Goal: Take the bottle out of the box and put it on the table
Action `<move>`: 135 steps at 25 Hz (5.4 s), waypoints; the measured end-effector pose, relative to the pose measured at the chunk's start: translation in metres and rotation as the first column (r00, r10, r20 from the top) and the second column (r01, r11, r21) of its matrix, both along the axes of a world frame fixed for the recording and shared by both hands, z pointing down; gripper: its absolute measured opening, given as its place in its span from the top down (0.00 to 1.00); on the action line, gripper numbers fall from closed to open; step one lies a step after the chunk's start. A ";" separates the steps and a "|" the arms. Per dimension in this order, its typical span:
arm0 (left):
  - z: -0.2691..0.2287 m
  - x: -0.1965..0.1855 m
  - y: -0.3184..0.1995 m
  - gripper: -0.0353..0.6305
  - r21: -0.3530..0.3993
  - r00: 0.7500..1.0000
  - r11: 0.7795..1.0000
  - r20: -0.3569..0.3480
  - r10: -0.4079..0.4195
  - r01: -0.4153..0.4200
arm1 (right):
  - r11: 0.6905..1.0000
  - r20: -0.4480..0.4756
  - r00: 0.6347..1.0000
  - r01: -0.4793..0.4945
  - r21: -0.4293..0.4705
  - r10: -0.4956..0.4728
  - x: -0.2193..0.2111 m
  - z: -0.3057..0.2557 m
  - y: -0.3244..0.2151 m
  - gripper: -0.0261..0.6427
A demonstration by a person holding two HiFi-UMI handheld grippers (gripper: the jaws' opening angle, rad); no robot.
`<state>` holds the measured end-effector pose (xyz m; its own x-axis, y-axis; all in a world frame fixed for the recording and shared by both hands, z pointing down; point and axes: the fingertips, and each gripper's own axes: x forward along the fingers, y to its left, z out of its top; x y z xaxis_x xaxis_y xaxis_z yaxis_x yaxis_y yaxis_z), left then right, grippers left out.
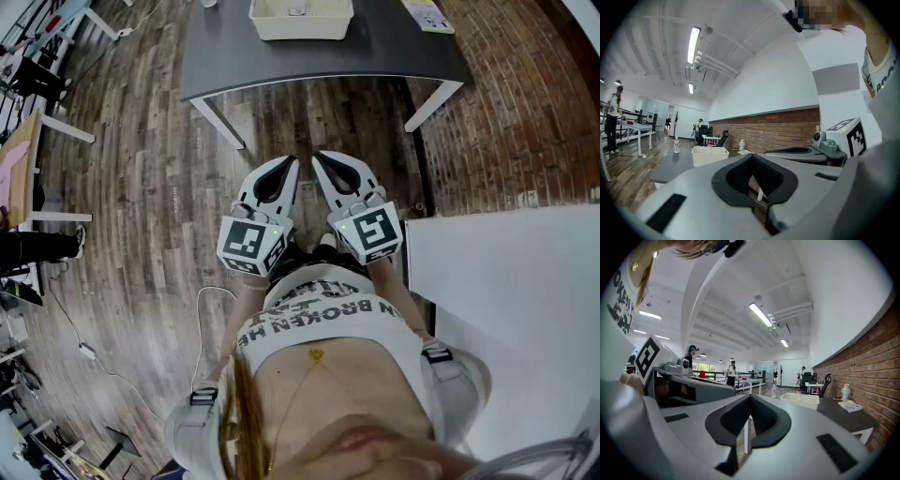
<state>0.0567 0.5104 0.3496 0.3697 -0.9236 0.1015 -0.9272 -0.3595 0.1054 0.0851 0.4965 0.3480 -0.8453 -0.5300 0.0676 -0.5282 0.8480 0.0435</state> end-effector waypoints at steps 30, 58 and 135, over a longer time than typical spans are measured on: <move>0.013 0.013 -0.079 0.94 -0.024 0.997 0.999 -0.065 0.028 -0.030 | 0.999 -0.032 0.999 -0.020 -0.045 0.019 0.010 0.020 -0.077 0.95; 0.029 -0.108 -0.196 0.94 -0.045 0.990 0.991 -0.065 0.122 -0.125 | 0.993 -0.061 0.993 -0.109 -0.051 0.106 -0.107 0.036 -0.191 0.95; 0.046 -0.202 -0.569 0.94 -0.083 0.978 0.976 -0.077 0.193 -0.199 | 0.982 -0.065 0.982 -0.183 -0.040 0.180 -0.188 0.044 -0.569 0.95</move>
<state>-0.1454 -0.0586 0.3952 0.5517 -0.8207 0.1487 -0.8290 -0.5200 0.2057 -0.1033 -0.0729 0.3923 -0.7292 -0.6691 0.1434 -0.6708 0.7403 0.0434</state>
